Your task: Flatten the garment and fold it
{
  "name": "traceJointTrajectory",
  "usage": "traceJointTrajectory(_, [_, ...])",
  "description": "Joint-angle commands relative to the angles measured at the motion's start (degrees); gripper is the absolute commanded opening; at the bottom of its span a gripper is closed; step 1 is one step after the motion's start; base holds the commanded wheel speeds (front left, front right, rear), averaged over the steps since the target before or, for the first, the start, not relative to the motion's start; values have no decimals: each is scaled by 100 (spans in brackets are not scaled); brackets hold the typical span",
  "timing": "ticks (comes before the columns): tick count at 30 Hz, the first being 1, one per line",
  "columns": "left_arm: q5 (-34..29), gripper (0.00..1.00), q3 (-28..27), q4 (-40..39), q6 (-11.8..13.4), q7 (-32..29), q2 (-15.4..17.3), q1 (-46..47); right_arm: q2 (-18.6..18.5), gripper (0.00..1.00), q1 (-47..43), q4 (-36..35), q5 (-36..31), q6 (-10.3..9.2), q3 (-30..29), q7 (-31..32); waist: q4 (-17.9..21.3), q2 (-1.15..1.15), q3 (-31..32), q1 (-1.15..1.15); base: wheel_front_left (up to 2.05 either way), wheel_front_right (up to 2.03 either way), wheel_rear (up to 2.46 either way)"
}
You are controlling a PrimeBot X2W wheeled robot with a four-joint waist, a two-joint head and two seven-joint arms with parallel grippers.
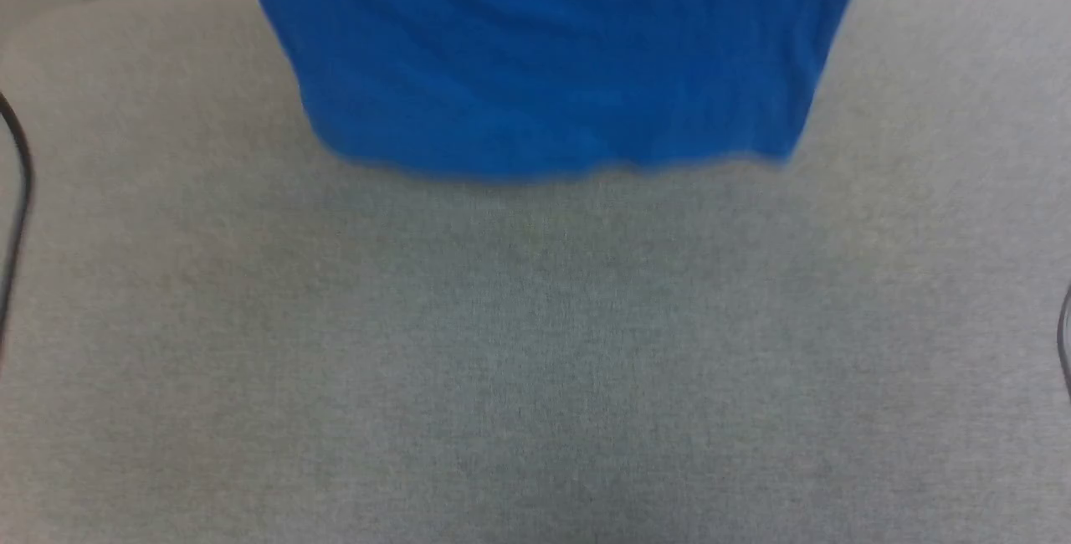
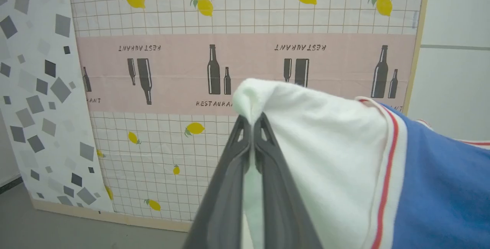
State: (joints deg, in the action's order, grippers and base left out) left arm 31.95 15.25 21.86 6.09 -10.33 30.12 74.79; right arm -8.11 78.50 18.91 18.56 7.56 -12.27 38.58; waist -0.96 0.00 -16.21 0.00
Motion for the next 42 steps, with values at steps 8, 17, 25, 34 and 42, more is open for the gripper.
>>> traceJointTrajectory(8, [-440,0,14,483,21,754,-126,1351,326,0,1569,962,-872,-8,-495,-958,-16,0,-1456,0,0,0,0])
traceJointTrajectory(17, [-411,0,-6,1127,-100,1364,-250,1583,376,0,2096,1627,-1192,-8,-645,-1397,-80,0,-1875,0,0,0,0])
traceJointTrajectory(25, [-247,0,65,1680,-286,1776,-487,1072,290,0,1546,1990,-893,-8,-373,-1640,-177,0,-1834,0,0,0,0])
traceJointTrajectory(34, [1,0,227,2012,-622,2232,-772,-485,-39,0,-259,1731,455,-8,735,-2004,-238,0,-1005,0,0,0,0])
traceJointTrajectory(42, [287,0,257,1737,-782,2461,-995,-2647,-413,0,-2712,1088,1696,-8,1352,-2320,-271,0,123,0,0,0,0])
